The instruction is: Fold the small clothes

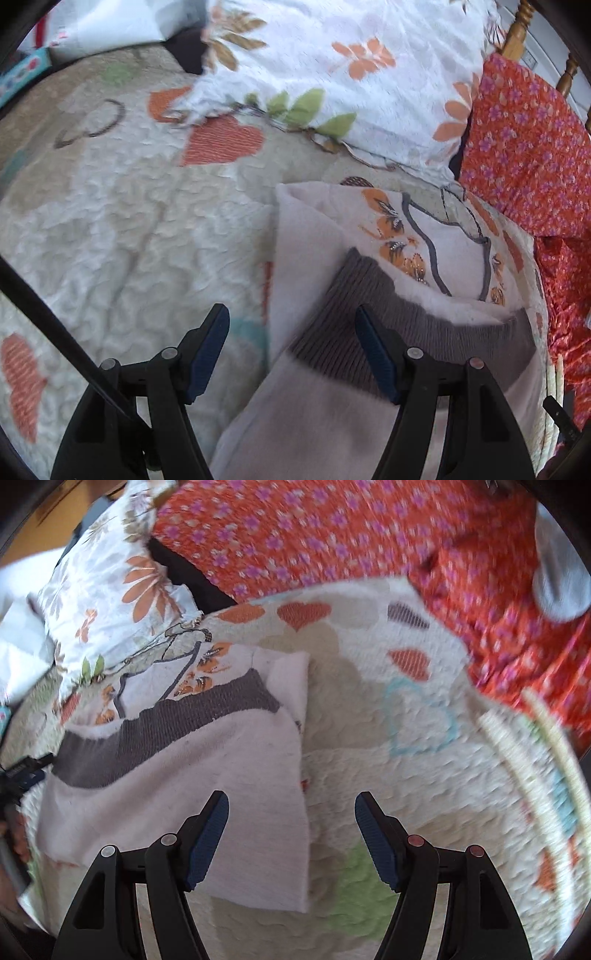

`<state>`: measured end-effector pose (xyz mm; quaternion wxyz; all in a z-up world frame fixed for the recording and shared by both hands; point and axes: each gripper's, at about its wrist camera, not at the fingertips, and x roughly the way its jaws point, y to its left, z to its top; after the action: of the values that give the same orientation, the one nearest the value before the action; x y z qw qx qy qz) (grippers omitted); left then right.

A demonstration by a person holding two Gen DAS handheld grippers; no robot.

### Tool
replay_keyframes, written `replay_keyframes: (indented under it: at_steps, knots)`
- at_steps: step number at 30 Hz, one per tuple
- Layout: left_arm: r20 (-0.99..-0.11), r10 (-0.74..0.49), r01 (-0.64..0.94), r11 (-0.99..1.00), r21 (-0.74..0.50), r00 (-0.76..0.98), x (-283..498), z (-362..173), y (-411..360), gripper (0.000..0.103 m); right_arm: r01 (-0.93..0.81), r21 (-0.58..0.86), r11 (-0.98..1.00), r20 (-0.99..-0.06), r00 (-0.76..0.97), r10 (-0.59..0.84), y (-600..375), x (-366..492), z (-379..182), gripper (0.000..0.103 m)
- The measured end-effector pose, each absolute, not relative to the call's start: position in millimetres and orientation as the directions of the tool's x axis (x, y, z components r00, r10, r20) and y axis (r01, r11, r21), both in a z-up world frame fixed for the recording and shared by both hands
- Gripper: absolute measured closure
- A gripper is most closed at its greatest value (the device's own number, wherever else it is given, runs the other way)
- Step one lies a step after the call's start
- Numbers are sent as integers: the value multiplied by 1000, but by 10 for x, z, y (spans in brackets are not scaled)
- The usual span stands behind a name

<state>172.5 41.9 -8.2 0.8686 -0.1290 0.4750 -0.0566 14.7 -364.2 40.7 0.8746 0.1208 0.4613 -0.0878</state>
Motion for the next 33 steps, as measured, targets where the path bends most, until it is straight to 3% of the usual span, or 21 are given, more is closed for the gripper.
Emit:
replay_keyframes:
  at_steps: [1, 2, 5, 10, 16, 22, 23, 25, 26, 27, 31, 33]
  knots:
    - [-815, -230, 16, 965, -262, 533, 1772, -99, 355, 58, 270, 141, 952, -833, 552, -33, -3653, 179, 375, 28]
    - [-820, -234, 59, 969, -239, 522, 1807, -111, 280, 86, 276, 145, 950, -837, 546, -30, -3667, 204, 347, 28]
    - [-820, -192, 80, 981, -177, 540, 1825, -54, 182, 94, 284, 145, 948, -846, 532, -30, -3675, 282, 277, 28]
    - [-790, -174, -9, 975, -221, 588, 1874, 116, 408, 94, 280, 144, 949, -816, 576, -47, -3696, 351, 356, 28]
    - [-795, -150, -7, 982, -191, 588, 1967, 81, 322, 94, 267, 132, 954, -766, 639, -73, -3774, 805, 606, 28]
    - [-788, -177, 1, 976, -218, 590, 2047, 100, 294, 94, 208, 205, 956, -811, 583, 48, -3763, 1386, 266, 30]
    - [-785, -186, 5, 974, -227, 591, 2071, 109, 296, 94, 194, 207, 959, -822, 567, 63, -3732, 1427, 173, 34]
    - [-779, -196, 7, 971, -238, 596, 2105, 131, 307, 94, 176, 167, 970, -857, 512, 55, -3651, 1499, 36, 82]
    - [-773, -196, 3, 970, -243, 603, 2140, 156, 322, 102, 170, 164, 972, -853, 519, 53, -3630, 1489, 54, 84]
    - [-766, -176, -8, 973, -231, 618, 2168, 192, 338, 103, 170, 162, 972, -841, 540, 46, -3623, 1477, 124, 91]
    - [-740, -155, -50, 968, -246, 655, 2309, 284, 462, 103, 193, 181, 964, -770, 638, 17, -3691, 1474, 433, 94]
    - [-744, -153, -61, 966, -252, 650, 2345, 249, 485, 103, 207, 124, 970, -763, 645, -40, -3644, 1527, 418, 94]
